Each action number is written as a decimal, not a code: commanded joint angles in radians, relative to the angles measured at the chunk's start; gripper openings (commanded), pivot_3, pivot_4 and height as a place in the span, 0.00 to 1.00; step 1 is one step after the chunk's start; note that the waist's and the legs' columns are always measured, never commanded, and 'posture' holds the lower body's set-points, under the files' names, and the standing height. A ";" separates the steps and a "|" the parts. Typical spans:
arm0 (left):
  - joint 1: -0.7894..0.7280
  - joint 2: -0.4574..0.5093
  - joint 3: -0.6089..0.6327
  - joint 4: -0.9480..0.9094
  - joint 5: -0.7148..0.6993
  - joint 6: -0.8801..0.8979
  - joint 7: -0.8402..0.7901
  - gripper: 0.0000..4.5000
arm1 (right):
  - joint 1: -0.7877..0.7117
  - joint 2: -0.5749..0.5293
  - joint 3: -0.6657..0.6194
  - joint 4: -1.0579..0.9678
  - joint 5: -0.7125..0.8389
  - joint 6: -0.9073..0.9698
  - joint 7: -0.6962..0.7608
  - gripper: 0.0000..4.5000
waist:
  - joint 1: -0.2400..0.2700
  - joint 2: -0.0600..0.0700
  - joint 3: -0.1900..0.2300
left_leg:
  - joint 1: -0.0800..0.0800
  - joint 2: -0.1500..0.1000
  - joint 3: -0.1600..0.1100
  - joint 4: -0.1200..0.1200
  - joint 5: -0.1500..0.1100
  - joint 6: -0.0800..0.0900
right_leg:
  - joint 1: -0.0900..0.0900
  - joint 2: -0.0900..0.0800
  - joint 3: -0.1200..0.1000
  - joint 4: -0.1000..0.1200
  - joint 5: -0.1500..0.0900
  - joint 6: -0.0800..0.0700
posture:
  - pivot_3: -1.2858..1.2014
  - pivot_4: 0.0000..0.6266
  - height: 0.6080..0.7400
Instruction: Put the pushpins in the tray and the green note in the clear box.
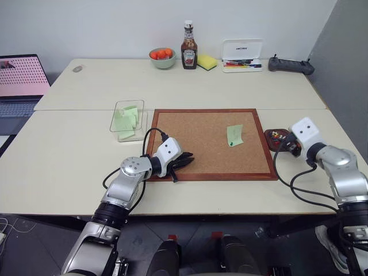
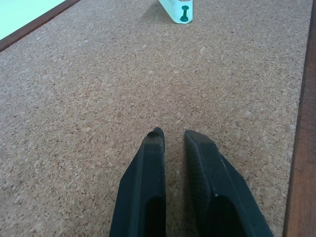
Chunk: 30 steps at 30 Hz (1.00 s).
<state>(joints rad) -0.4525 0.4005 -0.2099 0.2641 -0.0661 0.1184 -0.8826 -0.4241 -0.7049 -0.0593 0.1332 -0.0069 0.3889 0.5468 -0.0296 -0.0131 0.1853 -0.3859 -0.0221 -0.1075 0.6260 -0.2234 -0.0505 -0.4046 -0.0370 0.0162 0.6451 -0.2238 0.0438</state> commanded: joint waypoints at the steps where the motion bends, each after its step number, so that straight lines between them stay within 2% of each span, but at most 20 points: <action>1: 0.010 0.001 -0.030 0.028 0.030 0.008 -0.002 0.16 | -0.022 0.004 -0.038 -0.049 0.049 0.037 0.022 0.59 | 0.000 0.000 0.000 | 0.000 0.000 0.000 0.000 0.000 0.000 | 0.000 0.000 0.000 0.000 0.000 0.000 | 0.52 0.24 1.00; 7: 0.011 0.001 -0.030 0.029 0.030 0.009 -0.002 0.16 | 0.013 0.047 0.006 -0.168 0.172 0.119 0.142 0.59 | 0.000 0.000 0.000 | 0.000 0.000 0.000 0.000 0.000 0.000 | 0.000 0.000 0.000 0.000 0.000 0.000 | 0.52 0.24 1.00; 14: 0.015 0.003 -0.029 0.021 0.029 0.013 0.000 0.16 | 0.055 0.132 0.082 -0.260 0.231 0.179 0.173 0.59 | 0.000 0.000 0.000 | 0.000 0.000 -0.001 0.000 0.000 0.000 | 0.000 0.000 0.000 0.000 0.000 0.000 | 0.52 0.24 1.00; 29: 0.029 0.004 -0.027 0.001 0.027 0.022 0.003 0.16 | -0.055 0.308 0.148 -0.026 0.140 0.041 0.054 0.59 | -0.001 0.000 0.000 | 0.000 0.000 -0.001 -0.001 0.000 0.000 | 0.000 0.000 0.000 0.000 0.000 0.000 | 0.52 0.24 1.00; 30: 0.030 0.005 -0.027 0.000 0.026 0.023 0.004 0.16 | -0.057 0.310 0.148 -0.015 0.135 0.033 0.051 0.55 | -0.001 0.000 0.000 | 0.000 0.000 -0.001 -0.001 0.000 0.000 | 0.000 0.000 -0.001 0.000 0.000 0.000 | 0.52 0.24 1.00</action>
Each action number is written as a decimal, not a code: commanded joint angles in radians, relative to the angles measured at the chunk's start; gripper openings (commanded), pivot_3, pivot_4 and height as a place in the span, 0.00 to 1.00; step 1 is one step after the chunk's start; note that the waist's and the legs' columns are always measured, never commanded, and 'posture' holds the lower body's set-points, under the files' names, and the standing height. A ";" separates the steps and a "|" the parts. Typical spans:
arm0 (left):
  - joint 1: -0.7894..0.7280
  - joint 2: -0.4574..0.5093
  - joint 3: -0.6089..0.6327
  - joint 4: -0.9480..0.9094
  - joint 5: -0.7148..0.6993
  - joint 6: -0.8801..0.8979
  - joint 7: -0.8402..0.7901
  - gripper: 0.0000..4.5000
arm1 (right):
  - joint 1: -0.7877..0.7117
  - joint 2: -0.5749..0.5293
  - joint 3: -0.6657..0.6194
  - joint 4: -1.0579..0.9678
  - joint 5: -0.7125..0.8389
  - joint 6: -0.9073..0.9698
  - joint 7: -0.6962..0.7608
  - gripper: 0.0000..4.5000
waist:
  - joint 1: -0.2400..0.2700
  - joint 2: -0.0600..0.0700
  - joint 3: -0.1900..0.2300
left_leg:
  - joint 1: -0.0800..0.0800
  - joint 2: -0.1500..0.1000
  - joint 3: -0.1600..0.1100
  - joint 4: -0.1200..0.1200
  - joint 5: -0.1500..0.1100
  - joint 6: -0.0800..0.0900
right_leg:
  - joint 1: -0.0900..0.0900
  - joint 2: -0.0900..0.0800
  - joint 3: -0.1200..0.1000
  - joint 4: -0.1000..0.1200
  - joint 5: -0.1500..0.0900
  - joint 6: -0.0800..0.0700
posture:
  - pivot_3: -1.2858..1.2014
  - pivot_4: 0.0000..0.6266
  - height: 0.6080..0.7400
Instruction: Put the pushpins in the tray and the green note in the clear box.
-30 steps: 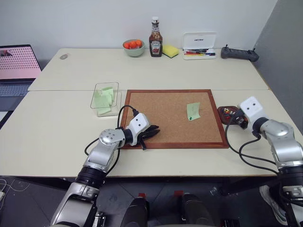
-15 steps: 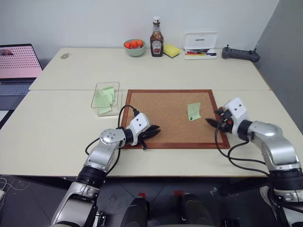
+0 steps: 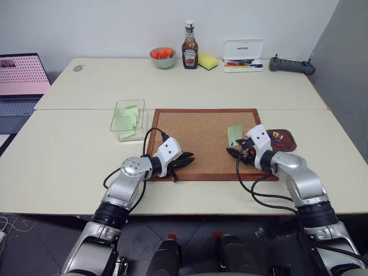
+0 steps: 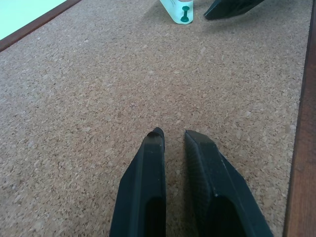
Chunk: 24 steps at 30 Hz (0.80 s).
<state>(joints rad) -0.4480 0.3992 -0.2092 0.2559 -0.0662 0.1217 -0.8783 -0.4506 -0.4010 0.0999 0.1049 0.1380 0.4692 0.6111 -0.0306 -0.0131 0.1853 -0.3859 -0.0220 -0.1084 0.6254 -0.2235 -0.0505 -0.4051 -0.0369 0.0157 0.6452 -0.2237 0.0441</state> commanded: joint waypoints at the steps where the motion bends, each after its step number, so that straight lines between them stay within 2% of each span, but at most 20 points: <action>1: 0.026 0.007 -0.028 0.007 0.026 0.020 -0.001 0.16 | -0.033 0.008 -0.012 0.022 -0.014 -0.054 -0.017 0.51 | 0.000 0.000 0.000 | 0.000 0.000 0.000 0.000 0.000 0.000 | 0.000 0.000 0.000 0.000 0.000 0.000 | 0.52 0.24 1.00; 13: 0.027 0.010 -0.032 0.008 0.028 0.017 -0.003 0.16 | -0.045 0.000 -0.041 0.054 -0.005 -0.076 -0.017 0.01 | -0.001 0.000 0.000 | 0.000 0.000 0.000 -0.001 0.000 0.000 | 0.000 0.000 0.000 0.000 0.000 0.000 | 0.52 0.24 1.00; 24: 0.031 0.010 -0.031 0.003 0.028 0.020 0.000 0.16 | -0.052 -0.041 -0.045 -0.078 0.044 -0.079 0.059 0.01 | 0.000 0.000 0.000 | -0.001 0.000 0.000 -0.001 0.000 0.000 | -0.001 0.000 0.000 0.000 0.000 0.000 | 0.52 0.24 1.00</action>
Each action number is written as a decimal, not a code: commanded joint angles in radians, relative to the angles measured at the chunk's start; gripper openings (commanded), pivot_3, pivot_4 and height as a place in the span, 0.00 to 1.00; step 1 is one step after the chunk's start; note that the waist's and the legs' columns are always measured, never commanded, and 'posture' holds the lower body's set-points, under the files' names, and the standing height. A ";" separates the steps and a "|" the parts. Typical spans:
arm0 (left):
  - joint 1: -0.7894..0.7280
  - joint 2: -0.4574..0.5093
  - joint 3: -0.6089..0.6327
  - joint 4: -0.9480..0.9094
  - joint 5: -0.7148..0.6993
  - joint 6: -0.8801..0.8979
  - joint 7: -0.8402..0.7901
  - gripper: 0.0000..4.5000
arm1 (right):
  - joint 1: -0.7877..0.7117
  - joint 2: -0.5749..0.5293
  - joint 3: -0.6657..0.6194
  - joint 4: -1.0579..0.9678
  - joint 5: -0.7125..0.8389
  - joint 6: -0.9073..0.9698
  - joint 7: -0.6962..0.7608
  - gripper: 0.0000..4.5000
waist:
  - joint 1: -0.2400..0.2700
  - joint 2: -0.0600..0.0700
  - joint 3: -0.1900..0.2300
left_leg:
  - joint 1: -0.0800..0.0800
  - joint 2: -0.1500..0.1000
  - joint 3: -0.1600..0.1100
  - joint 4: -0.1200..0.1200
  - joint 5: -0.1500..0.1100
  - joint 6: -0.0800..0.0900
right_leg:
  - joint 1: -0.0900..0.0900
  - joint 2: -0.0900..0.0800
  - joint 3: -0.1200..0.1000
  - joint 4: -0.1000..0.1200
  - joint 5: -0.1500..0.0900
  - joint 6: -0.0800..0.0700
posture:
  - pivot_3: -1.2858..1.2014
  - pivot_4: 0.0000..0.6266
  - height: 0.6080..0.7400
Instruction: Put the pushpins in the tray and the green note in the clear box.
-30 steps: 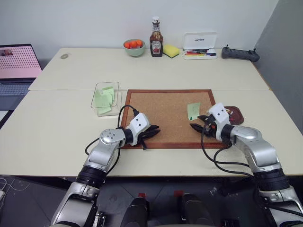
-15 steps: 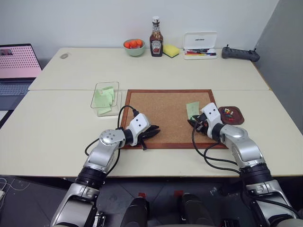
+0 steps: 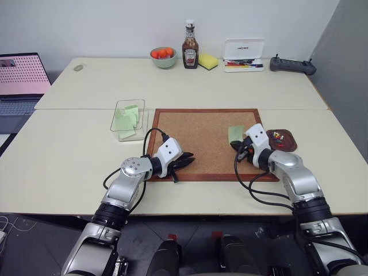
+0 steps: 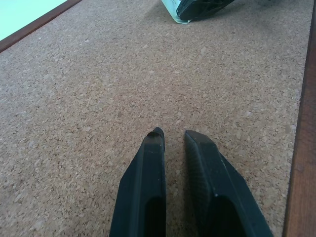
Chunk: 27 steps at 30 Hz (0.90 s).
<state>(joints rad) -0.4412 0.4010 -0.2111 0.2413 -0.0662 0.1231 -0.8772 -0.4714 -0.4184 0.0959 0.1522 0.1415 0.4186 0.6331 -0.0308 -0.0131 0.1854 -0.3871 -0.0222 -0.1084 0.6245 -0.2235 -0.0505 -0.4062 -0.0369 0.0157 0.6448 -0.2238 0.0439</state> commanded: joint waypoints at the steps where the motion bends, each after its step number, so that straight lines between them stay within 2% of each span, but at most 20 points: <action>1: 0.024 0.007 -0.029 0.018 0.028 0.020 0.000 0.16 | -0.034 -0.029 -0.039 -0.142 0.042 -0.029 0.045 0.01 | 0.000 0.000 0.000 | 0.000 0.000 0.000 0.000 0.000 0.000 | 0.000 0.000 0.000 0.000 0.000 0.000 | 0.52 0.24 1.00; 17: -0.022 -0.037 0.016 0.035 0.006 0.010 0.068 0.16 | -0.041 -0.080 -0.039 -0.223 0.043 -0.012 0.091 0.01 | 0.002 0.000 0.000 | 0.000 0.000 0.000 0.001 0.000 0.000 | 0.000 0.000 0.000 0.000 0.000 0.000 | 0.52 0.24 1.00; 22: -0.014 -0.034 0.014 0.032 0.004 0.008 0.066 0.16 | 0.016 -0.172 -0.101 -0.231 0.055 0.000 0.116 0.01 | 0.002 -0.001 0.001 | -0.001 0.000 -0.001 0.000 0.000 0.000 | 0.000 0.000 -0.001 0.000 0.000 0.000 | 0.52 0.24 1.00; 27: -0.015 -0.032 0.008 0.043 0.006 0.003 0.056 0.16 | 0.063 -0.285 -0.146 -0.153 0.008 -0.037 0.119 0.01 | 0.003 -0.001 0.001 | -0.002 0.000 0.000 0.001 0.000 0.000 | 0.000 0.000 -0.001 -0.001 0.000 0.000 | 0.52 0.24 1.00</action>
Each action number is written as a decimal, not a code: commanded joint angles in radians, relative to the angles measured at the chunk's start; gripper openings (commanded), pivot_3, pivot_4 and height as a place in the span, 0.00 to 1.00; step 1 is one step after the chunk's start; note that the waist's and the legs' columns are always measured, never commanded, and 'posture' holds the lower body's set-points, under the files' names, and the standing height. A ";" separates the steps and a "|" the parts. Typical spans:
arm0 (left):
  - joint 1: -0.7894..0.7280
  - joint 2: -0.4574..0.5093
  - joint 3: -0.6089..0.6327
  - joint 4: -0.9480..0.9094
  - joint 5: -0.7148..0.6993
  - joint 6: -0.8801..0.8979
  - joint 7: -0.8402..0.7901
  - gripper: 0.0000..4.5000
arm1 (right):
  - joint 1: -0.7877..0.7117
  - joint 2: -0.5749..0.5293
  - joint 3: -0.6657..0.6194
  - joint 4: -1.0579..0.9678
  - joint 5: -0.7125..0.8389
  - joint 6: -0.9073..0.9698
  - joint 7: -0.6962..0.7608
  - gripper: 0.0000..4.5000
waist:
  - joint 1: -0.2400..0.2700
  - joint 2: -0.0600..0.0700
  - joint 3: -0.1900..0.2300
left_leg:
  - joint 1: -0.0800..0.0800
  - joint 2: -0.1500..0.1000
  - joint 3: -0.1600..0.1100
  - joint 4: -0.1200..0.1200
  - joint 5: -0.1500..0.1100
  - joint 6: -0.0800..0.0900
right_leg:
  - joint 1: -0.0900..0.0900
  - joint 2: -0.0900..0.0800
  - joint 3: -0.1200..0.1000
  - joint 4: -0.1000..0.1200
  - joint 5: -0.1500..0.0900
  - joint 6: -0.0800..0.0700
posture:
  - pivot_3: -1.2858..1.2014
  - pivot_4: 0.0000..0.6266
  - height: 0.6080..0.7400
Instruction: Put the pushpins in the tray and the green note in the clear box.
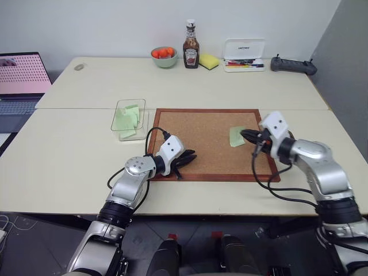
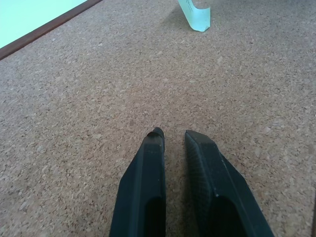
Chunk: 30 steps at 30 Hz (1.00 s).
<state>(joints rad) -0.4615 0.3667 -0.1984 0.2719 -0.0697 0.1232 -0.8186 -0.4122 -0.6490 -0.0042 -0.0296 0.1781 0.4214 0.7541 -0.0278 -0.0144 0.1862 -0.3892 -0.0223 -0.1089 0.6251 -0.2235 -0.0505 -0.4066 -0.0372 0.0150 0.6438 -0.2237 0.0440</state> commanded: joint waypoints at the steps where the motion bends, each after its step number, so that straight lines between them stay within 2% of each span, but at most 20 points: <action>1: 0.005 0.004 -0.008 0.015 0.011 0.001 -0.006 0.16 | 0.006 -0.075 -0.043 0.057 -0.051 -0.052 -0.012 0.01 | -0.001 0.000 0.000 | 0.000 0.000 0.000 0.000 0.000 0.000 | 0.000 0.000 0.000 0.000 0.000 0.000 | 0.52 0.24 1.00; 6: 0.002 0.007 -0.019 0.029 0.022 -0.010 -0.017 0.16 | -0.018 -0.125 -0.005 0.213 -0.169 -0.162 -0.077 0.01 | -0.003 0.000 0.000 | 0.001 0.000 0.001 0.000 0.000 0.000 | 0.000 0.000 0.000 0.000 0.000 -0.001 | 0.52 0.24 1.00; 14: 0.007 0.008 -0.013 0.023 0.020 -0.012 -0.014 0.16 | -0.070 -0.115 0.049 0.394 -0.273 -0.261 -0.135 0.01 | -0.002 0.000 0.000 | 0.000 0.000 0.001 0.000 0.000 0.000 | 0.000 0.000 0.001 0.000 0.000 0.000 | 0.52 0.24 1.00; 24: 0.021 0.011 0.004 0.007 0.004 -0.003 -0.016 0.16 | -0.097 -0.107 0.027 0.420 -0.260 -0.269 -0.131 0.42 | -0.004 0.000 0.000 | 0.001 0.000 0.001 0.000 0.000 0.000 | 0.000 0.000 0.001 0.000 0.000 0.000 | 0.52 0.24 1.00; 26: 0.018 0.012 0.004 0.008 0.003 -0.003 -0.018 0.16 | -0.095 -0.109 0.023 0.408 -0.257 -0.263 -0.128 0.54 | -0.004 0.000 0.000 | 0.001 0.000 0.001 0.000 0.000 0.000 | 0.000 0.000 0.001 0.000 0.000 0.000 | 0.52 0.24 1.00; 30: 0.010 0.008 0.011 0.006 -0.007 0.001 -0.025 0.16 | -0.089 -0.117 0.002 0.371 -0.238 -0.240 -0.114 0.68 | -0.004 0.000 0.000 | 0.001 0.000 0.001 0.000 0.000 0.000 | 0.000 0.000 0.001 0.000 0.000 0.000 | 0.52 0.24 1.00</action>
<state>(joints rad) -0.4591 0.3691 -0.1893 0.2809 -0.0731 0.1081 -0.8378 -0.4903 -0.7457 0.0460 0.3946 -0.0846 0.1708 0.6310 -0.0321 -0.0145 0.1863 -0.3886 -0.0222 -0.1079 0.6250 -0.2235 -0.0505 -0.4066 -0.0369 0.0158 0.6442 -0.2236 0.0441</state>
